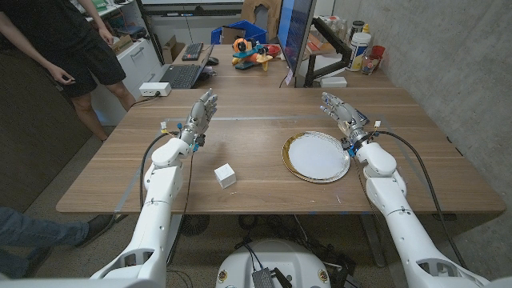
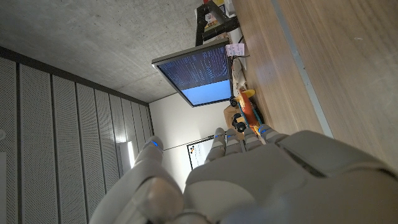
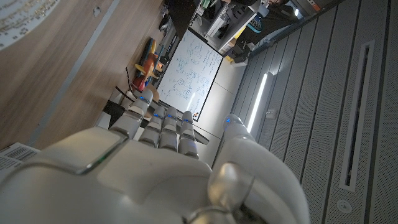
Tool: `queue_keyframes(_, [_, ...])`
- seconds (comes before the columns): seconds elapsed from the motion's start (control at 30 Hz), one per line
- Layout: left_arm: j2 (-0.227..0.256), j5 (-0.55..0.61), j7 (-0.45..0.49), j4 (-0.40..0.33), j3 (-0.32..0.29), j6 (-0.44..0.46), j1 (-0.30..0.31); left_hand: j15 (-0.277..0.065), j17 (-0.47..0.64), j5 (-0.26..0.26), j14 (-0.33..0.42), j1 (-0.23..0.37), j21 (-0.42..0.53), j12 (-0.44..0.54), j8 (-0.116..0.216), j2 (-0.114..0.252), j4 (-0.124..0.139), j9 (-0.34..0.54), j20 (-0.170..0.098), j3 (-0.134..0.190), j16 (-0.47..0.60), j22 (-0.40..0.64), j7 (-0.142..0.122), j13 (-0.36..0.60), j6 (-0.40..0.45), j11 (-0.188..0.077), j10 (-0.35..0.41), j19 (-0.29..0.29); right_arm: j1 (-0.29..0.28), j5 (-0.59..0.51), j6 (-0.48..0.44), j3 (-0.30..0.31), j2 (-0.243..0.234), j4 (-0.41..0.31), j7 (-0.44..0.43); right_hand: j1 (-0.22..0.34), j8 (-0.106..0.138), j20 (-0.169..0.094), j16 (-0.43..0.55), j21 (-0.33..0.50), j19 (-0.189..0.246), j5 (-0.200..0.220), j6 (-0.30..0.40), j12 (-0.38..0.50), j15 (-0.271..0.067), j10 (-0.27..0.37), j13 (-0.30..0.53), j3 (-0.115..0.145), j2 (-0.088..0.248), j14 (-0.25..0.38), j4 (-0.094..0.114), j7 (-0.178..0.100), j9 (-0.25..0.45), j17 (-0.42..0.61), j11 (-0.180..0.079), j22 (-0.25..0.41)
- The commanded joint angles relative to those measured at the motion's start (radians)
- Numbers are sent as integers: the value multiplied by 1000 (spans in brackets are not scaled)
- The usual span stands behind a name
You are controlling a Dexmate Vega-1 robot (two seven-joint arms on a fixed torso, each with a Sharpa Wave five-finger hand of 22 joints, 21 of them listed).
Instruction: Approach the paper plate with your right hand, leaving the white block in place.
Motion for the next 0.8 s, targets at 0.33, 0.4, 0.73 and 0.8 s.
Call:
queue_keyframes(0.33, [2, 9, -3, 0, 4, 2, -5, -2, 5, -2, -12, -4, 6, 5, 4, 11, -5, 3, 4, 1, 8, 4, 1, 2, 7, -6, -4, -18, -13, -45, 68, -13, -17, -10, -6, 0, 1, 0, 11, 2, 21, 6, 4, 9, -4, 16, 0, 7, 5, 25, -6, -19, 2, -6, -6, 5])
queue_keyframes(0.4, [4, 8, -5, 2, 4, 3, -8, -2, 5, -2, -13, -4, 6, 5, 4, 11, -6, 3, 5, 1, 8, 4, 1, 2, 7, -6, -5, -19, -16, -51, 77, -16, -17, -11, -7, -1, 1, -1, 11, 3, 24, 6, 4, 10, -5, 20, 0, 8, 5, 26, -6, -20, 2, -7, -6, 4])
queue_keyframes(0.73, [-5, -2, -2, 24, -1, -41, -14, -7, 4, -2, -3, -5, 9, 10, 9, 13, -8, 3, 9, 0, 12, 4, 1, 2, 22, -7, 6, -14, -12, -63, 113, -21, -18, 0, -5, -20, -10, -1, 19, 4, 38, 10, -26, 12, -9, 32, 0, 2, 5, 52, 2, -17, 3, -12, -9, 4])
queue_keyframes(0.8, [-3, -1, -1, 27, 1, -46, -16, -7, 4, -2, -2, -5, 10, 10, 10, 13, -8, 3, 9, 0, 12, 4, 2, 2, 25, -8, 7, -13, -14, -77, 120, -23, -22, -5, -10, -23, -11, -1, 20, 5, 40, 11, -29, 12, -10, 33, 0, 1, 4, 54, 3, -19, 3, -12, -11, 4])
